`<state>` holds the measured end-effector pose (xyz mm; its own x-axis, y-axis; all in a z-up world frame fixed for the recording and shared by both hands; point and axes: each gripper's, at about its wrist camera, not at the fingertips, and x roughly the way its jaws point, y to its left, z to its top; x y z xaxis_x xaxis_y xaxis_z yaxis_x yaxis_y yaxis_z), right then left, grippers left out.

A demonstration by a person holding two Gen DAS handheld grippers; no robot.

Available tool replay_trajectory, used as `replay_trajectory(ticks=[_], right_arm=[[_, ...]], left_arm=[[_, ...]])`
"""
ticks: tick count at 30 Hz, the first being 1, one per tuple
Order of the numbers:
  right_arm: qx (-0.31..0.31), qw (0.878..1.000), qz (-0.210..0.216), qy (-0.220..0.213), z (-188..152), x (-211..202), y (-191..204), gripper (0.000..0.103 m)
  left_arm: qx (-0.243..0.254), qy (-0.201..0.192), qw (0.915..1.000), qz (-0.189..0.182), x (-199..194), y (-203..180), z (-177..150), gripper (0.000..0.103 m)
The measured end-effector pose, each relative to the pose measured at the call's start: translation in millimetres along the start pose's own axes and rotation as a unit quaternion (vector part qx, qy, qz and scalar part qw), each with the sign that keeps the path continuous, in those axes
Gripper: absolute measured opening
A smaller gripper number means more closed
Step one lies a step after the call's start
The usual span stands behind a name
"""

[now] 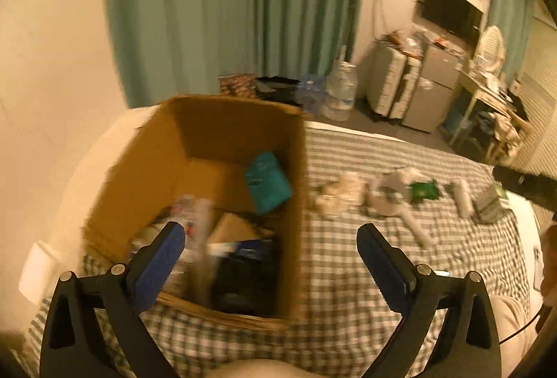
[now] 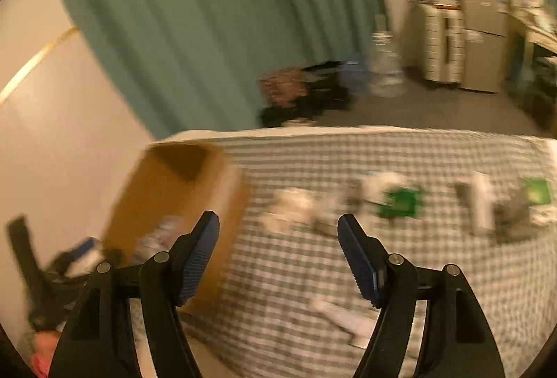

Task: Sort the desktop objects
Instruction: 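Return to the bed and grasp the printed sachet with the right tool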

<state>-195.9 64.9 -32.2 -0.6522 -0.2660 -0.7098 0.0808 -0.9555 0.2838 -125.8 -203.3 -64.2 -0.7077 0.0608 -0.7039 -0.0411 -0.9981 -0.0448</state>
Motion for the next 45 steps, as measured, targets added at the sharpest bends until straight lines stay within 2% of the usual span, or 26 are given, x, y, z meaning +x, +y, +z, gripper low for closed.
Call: replay_trajectory(ticks=[2, 7, 9, 11, 15, 20, 25, 26, 27, 29, 33, 35, 38, 42, 44, 45], right_arm=[[0.002, 1.000, -0.017, 0.009, -14, -9, -22, 0.072], [0.019, 0.996, -0.059, 0.057, -57, -5, -65, 0.072], [0.035, 0.995, -0.055, 0.076, -76, 5, -79, 0.072], [0.052, 0.992, -0.059, 0.097, -91, 17, -89, 0.072], [0.066, 0.988, -0.045, 0.136, -110, 43, -99, 0.071], [0.073, 0.980, -0.043, 0.179, -121, 79, -103, 0.071], [0.073, 0.972, -0.044, 0.220, -130, 112, -103, 0.069], [0.071, 0.970, -0.044, 0.227, -133, 117, -102, 0.062], [0.065, 0.968, -0.051, 0.236, -136, 124, -103, 0.050], [0.049, 0.967, -0.068, 0.242, -139, 130, -103, 0.040], [0.054, 0.969, -0.075, 0.230, -136, 123, -111, 0.014], [0.063, 0.968, -0.075, 0.229, -136, 121, -117, 0.008], [0.082, 0.967, -0.037, 0.240, -138, 121, -120, 0.011], [0.095, 0.966, -0.007, 0.241, -139, 122, -119, 0.049], [0.101, 0.966, 0.008, 0.240, -140, 123, -116, 0.063], [0.102, 0.966, 0.008, 0.238, -140, 124, -113, 0.065]], left_arm=[[0.013, -0.002, 0.9998, -0.012, -1, -25, -6, 0.103], [0.042, 0.034, 0.9965, -0.064, 17, -103, -31, 0.103], [0.047, 0.045, 0.9958, -0.065, 30, -125, -43, 0.103], [0.053, 0.072, 0.9947, -0.051, 51, -144, -59, 0.103], [0.056, 0.116, 0.9915, -0.016, 83, -156, -79, 0.103], [0.045, 0.138, 0.9894, 0.009, 103, -141, -92, 0.103], [0.013, 0.155, 0.9877, 0.006, 114, -128, -97, 0.103], [0.010, 0.158, 0.9874, 0.004, 115, -127, -97, 0.103], [0.008, 0.162, 0.9868, 0.002, 116, -127, -97, 0.103], [0.010, 0.167, 0.9859, -0.001, 118, -127, -98, 0.103], [0.032, 0.167, 0.9854, -0.006, 120, -138, -100, 0.103], [0.046, 0.162, 0.9856, -0.014, 119, -145, -100, 0.103], [0.067, 0.161, 0.9845, -0.017, 119, -156, -102, 0.103], [0.071, 0.169, 0.9830, -0.012, 124, -159, -105, 0.103], [0.071, 0.175, 0.9819, -0.007, 127, -158, -106, 0.103], [0.069, 0.177, 0.9818, -0.003, 128, -157, -106, 0.103]])
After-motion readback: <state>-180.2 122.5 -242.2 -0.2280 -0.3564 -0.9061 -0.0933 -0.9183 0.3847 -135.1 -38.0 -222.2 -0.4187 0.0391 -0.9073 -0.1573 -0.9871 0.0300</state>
